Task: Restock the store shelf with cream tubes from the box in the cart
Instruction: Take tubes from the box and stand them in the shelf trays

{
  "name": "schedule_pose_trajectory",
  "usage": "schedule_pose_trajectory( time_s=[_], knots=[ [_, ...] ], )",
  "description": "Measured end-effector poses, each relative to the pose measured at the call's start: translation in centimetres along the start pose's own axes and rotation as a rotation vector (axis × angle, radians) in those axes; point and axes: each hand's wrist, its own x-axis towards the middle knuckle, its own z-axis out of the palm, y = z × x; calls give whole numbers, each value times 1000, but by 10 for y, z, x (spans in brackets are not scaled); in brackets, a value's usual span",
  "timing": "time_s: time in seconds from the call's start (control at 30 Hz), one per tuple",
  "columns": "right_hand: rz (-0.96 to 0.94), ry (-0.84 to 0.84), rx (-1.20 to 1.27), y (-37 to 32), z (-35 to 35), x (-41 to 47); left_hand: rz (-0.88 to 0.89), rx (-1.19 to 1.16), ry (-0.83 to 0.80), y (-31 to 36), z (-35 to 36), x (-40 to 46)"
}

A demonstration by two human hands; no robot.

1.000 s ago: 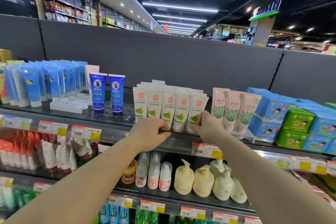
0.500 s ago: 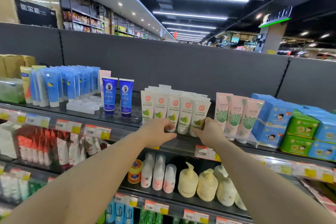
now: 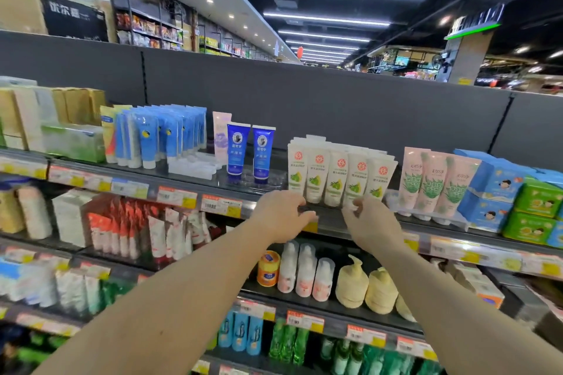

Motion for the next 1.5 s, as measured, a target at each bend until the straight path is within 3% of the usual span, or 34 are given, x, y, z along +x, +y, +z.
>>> schedule_pose_trajectory(
  time_s=[0.1, 0.2, 0.47, 0.7, 0.93, 1.13, 1.5],
  knots=[
    [-117, -133, -138, -65, 34, -27, -92, 217, -143, -54, -18, -40],
    [-226, -336, -291, -146, 80, -64, -239, 272, -272, -129, -49, -96],
    [-462, -578, -264, -394, 197, -164, -618, 356, -326, -330, -158, -274],
    [-762, -724, -205, -590, 268, -260, -996, 357, -230, -461, -228, -425],
    [-1009, -808, -125, -733, 348, -334, -1290, 354, -116, -569, -261, -530],
    [-1100, -857, -127, -840, 427, -327, -1425, 351, -130, -681, -290, -558],
    [-1027, -870, -151, -952, 551, -269, -1372, 296, -191, -874, -298, -516]
  ],
)
